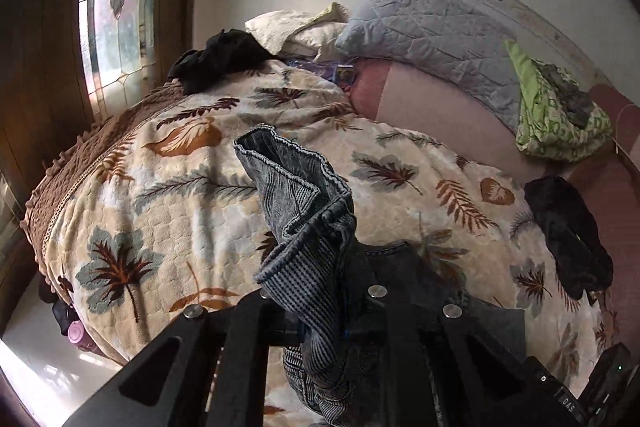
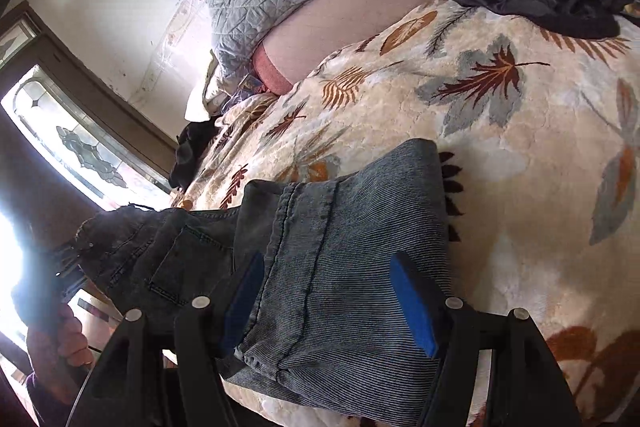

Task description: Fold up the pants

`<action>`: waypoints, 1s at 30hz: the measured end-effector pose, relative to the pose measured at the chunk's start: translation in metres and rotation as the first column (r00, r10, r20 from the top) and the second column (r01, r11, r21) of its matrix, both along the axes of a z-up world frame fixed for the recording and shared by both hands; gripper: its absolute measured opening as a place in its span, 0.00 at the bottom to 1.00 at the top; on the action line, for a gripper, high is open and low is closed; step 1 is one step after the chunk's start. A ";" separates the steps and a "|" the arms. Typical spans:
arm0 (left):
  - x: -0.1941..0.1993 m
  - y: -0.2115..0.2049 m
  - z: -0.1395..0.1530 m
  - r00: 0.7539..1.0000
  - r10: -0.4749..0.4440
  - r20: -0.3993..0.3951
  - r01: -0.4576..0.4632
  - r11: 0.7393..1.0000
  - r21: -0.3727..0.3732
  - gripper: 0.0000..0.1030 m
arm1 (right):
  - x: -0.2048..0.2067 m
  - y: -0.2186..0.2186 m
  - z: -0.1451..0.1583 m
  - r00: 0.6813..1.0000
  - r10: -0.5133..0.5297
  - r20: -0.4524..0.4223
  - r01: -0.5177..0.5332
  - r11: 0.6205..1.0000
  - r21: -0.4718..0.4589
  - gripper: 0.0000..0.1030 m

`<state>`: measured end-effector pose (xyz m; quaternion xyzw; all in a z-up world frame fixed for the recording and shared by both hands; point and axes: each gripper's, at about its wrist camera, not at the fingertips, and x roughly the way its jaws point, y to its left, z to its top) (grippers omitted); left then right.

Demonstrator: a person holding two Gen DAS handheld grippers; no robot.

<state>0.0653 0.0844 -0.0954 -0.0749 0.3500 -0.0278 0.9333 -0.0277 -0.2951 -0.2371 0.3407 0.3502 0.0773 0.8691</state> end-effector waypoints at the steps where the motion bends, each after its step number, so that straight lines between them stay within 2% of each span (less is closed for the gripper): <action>1: -0.005 -0.014 0.005 0.999 -0.038 0.011 0.038 0.999 0.005 0.12 | -0.002 -0.005 0.001 1.000 -0.013 0.004 0.013 1.000 0.008 0.67; 5: -0.026 -0.076 0.015 0.979 -0.202 0.024 0.200 0.979 0.045 0.12 | -0.015 -0.028 0.006 0.998 -0.061 0.028 0.059 0.997 0.040 0.67; 7: -0.038 -0.111 0.010 0.957 -0.290 0.014 0.289 0.955 0.069 0.12 | -0.022 -0.042 0.010 0.994 -0.091 0.055 0.087 0.994 0.064 0.67; 11: -0.060 -0.176 -0.015 0.900 -0.433 -0.050 0.436 0.896 0.082 0.12 | -0.025 -0.067 0.006 0.993 -0.095 0.070 0.080 0.977 0.198 0.65; 12: -0.065 -0.191 -0.025 0.885 -0.460 -0.073 0.465 0.882 0.079 0.12 | -0.023 -0.069 0.004 0.994 -0.097 0.052 0.085 0.976 0.200 0.54; 13: -0.069 -0.206 -0.036 0.867 -0.489 -0.097 0.496 0.864 0.082 0.12 | -0.024 -0.072 0.003 0.992 -0.121 0.031 0.114 0.978 0.177 0.34; 14: -0.073 -0.223 -0.050 0.848 -0.514 -0.124 0.526 0.846 0.090 0.12 | -0.027 -0.079 0.003 0.986 -0.168 0.016 0.164 0.974 0.157 0.30; 16: -0.078 -0.250 -0.083 0.825 -0.535 -0.181 0.558 0.822 0.114 0.12 | -0.038 -0.100 0.000 0.964 -0.266 0.011 0.258 0.943 0.212 0.30; 18: -0.082 -0.270 -0.116 0.802 -0.551 -0.231 0.590 0.791 0.160 0.12 | -0.043 -0.116 -0.002 0.952 -0.305 0.009 0.292 0.921 0.258 0.30; 20: -0.088 -0.273 -0.134 0.789 -0.559 -0.254 0.608 0.770 0.194 0.12 | -0.038 -0.116 -0.003 0.965 -0.263 0.001 0.252 0.926 0.280 0.30; 21: -0.091 -0.270 -0.131 0.785 -0.574 -0.234 0.615 0.765 0.188 0.13 | -0.033 -0.113 -0.006 0.978 -0.208 -0.005 0.199 0.927 0.319 0.30; 23: -0.091 -0.260 -0.117 0.758 -0.616 -0.215 0.648 0.751 0.130 0.15 | -0.022 -0.105 -0.016 0.995 -0.102 -0.020 0.102 0.907 0.408 0.30; 24: -0.090 -0.254 -0.108 0.741 -0.638 -0.209 0.664 0.742 0.090 0.19 | -0.017 -0.101 -0.019 0.997 -0.071 -0.027 0.076 0.897 0.435 0.31; 26: -0.092 -0.236 -0.088 0.707 -0.682 -0.187 0.695 0.719 0.004 0.23 | -0.012 -0.096 -0.021 0.997 -0.061 -0.038 0.072 0.893 0.445 0.43; 27: -0.095 -0.226 -0.078 0.700 -0.694 -0.168 0.703 0.711 -0.012 0.25 | -0.010 -0.092 -0.020 0.997 -0.060 -0.041 0.071 0.895 0.440 0.61; 28: -0.099 -0.217 -0.068 0.698 -0.702 -0.143 0.708 0.706 -0.008 0.31 | -0.009 -0.088 -0.019 0.997 -0.058 -0.045 0.072 0.902 0.426 0.70; 30: -0.108 -0.197 -0.049 0.704 -0.705 -0.086 0.709 0.705 0.021 0.41 | -0.006 -0.078 -0.015 0.998 -0.051 -0.041 0.063 0.922 0.382 0.70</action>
